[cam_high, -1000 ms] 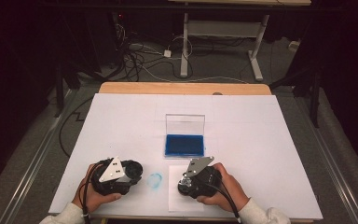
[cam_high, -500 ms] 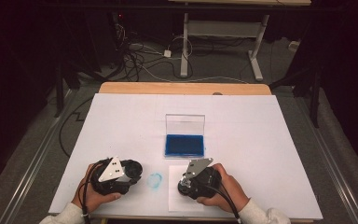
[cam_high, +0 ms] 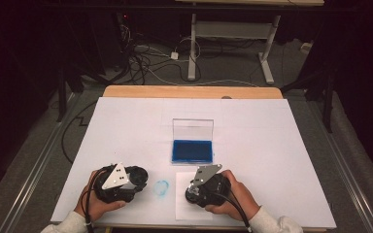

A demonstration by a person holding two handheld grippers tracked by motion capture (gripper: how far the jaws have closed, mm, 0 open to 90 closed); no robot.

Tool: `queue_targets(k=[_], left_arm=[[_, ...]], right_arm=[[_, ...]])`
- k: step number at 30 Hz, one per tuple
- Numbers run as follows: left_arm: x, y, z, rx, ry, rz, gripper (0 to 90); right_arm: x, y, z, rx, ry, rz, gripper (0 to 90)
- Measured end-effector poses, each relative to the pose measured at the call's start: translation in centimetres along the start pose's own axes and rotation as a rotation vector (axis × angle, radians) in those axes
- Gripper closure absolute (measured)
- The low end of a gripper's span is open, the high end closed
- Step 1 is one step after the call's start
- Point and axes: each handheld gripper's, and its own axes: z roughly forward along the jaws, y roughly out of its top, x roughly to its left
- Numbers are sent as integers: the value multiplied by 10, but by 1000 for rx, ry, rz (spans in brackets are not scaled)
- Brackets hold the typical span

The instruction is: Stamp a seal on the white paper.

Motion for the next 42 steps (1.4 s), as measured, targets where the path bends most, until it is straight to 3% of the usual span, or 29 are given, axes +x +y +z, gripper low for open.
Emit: queue_targets(k=[33, 38, 42], left_arm=[[1, 0, 0, 5, -1, 3, 367], [0, 0, 1, 8, -2, 7, 366], [0, 0, 1, 8, -2, 10, 367]], right_arm=[[0, 1, -2, 4, 0, 8, 568], [-4, -1, -4, -18, 23, 32, 568], [-8, 2, -16, -75, -1, 60, 568]])
